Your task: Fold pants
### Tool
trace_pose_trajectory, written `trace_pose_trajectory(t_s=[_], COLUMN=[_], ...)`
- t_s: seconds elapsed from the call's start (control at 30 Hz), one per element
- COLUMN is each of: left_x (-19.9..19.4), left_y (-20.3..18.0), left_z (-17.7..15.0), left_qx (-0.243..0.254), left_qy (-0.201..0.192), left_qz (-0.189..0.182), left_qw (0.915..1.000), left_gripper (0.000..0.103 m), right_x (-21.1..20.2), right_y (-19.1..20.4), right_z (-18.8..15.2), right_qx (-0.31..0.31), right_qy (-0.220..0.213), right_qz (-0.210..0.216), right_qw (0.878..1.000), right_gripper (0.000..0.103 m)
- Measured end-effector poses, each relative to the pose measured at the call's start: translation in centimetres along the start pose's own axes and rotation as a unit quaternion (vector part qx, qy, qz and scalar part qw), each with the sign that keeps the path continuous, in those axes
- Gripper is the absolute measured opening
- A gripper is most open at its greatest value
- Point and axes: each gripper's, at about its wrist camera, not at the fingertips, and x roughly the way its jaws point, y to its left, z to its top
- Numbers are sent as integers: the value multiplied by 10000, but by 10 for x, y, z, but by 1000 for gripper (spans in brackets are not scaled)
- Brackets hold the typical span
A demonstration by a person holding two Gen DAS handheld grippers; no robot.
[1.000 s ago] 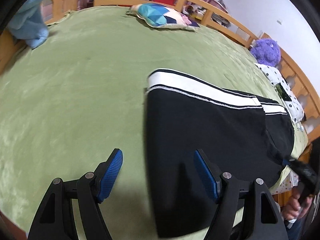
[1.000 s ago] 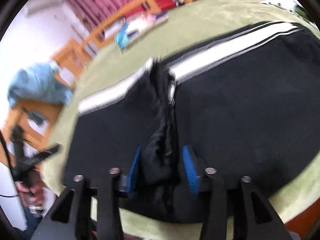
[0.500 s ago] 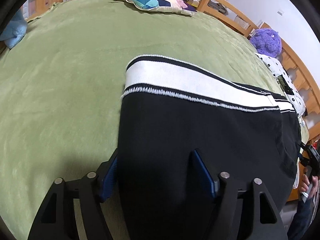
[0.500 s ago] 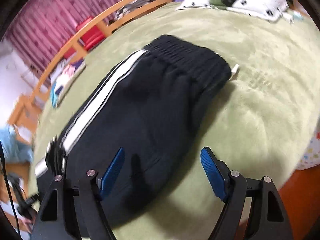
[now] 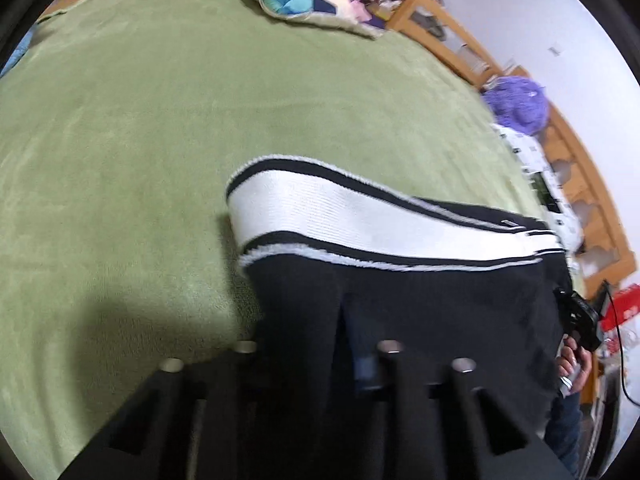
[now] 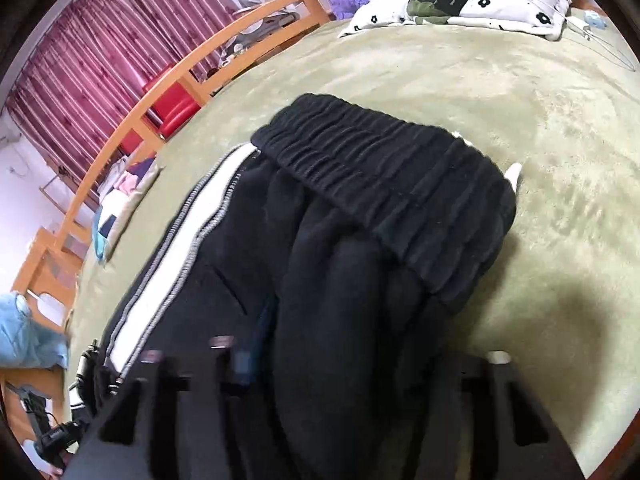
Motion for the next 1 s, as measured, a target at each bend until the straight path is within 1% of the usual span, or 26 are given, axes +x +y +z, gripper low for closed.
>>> trace_pose_trajectory(t_s=[0.03, 0.07, 0.1, 0.17, 0.2, 0.23, 0.3, 0.33, 0.37, 0.4, 0.43, 0.47, 0.53, 0.6, 0.63, 0.7, 0.73, 0.77, 0.8, 0.83, 0.87, 0.9, 0.93, 0.97, 1.0], left_x=[-6, -9, -15, -24, -31, -39, -53, -62, -68, -77, -91, -103, -125, -144, -152, -156, -151, -142, -134, -128, -117, -113, -109, -108, -107], left_y=[3, 6, 7, 7, 7, 8, 17, 23, 27, 31, 37, 46, 71, 98, 111, 129, 139, 150, 159, 165, 171, 176, 177, 179, 181], left_z=[1, 3, 5, 8, 11, 13, 18, 22, 25, 27, 32, 35, 42, 49, 52, 53, 53, 52, 51, 50, 49, 47, 45, 43, 40], left_qx=[-96, -152, -267, -330, -308, -277, -406, -429, -458, -419, -245, -220, -311, -460, -501, -525, -576, -681, -798, -847, -861, -830, -792, -764, -744], left_qy=[-20, -26, -50, -111, -161, -201, -204, -199, -250, -324, -448, -540, -653, -780, -839, -798, -700, -594, -531, -503, -458, -454, -495, -500, -459], left_qz=[-134, -194, -257, -336, -401, -491, -727, -850, -819, -691, -410, -248, -15, 177, 324, 600, 618, 533, 491, 512, 656, 804, 1098, 1285, 1356], left_qw=[9999, 9997, 9993, 9988, 9986, 9982, 9963, 9953, 9953, 9962, 9979, 9980, 9974, 9957, 9947, 9936, 9940, 9945, 9942, 9938, 9931, 9923, 9896, 9875, 9869], left_gripper=[12, 12, 12, 11, 11, 11, 11, 11, 11, 11, 11, 11, 11, 11, 11, 12, 12, 12, 13, 16, 23, 25, 34, 42, 47], right_x=[-6, -11, -14, -23, -29, -36, -53, -61, -66, -73, -76, -79, -80, -71, -61, -47, -36, -29, -22, -16, -9, -5, 1, 4, 4], right_y=[-4, -3, 3, 18, 28, 36, 49, 64, 73, 91, 104, 115, 137, 157, 171, 183, 186, 185, 181, 175, 165, 158, 149, 145, 144], right_z=[0, 1, 2, 4, 5, 6, 5, 5, 4, -1, -5, -11, -31, -51, -67, -89, -105, -114, -121, -123, -125, -127, -129, -132, -136], right_qx=[183, 361, 377, 218, 187, 216, 294, 212, 140, -16, -137, -238, -373, -467, -534, -616, -616, -596, -573, -513, -413, -341, -263, -254, -296], right_qy=[-8, -20, -36, -133, -180, -244, -374, -430, -460, -509, -499, -461, -313, -156, -26, 137, 242, 296, 320, 358, 451, 551, 709, 789, 782], right_qz=[162, 252, 201, 14, -9, 34, 112, 140, 153, 208, 292, 383, 666, 814, 912, 955, 951, 880, 718, 593, 595, 605, 607, 513, 432], right_qw=[9997, 9990, 9991, 9997, 9997, 9995, 9988, 9988, 9987, 9985, 9982, 9979, 9966, 9955, 9944, 9934, 9933, 9939, 9953, 9963, 9964, 9961, 9953, 9952, 9956], right_gripper=[24, 23, 22, 20, 20, 19, 19, 19, 19, 19, 19, 19, 19, 19, 19, 19, 20, 20, 22, 27, 30, 34, 39, 44, 49])
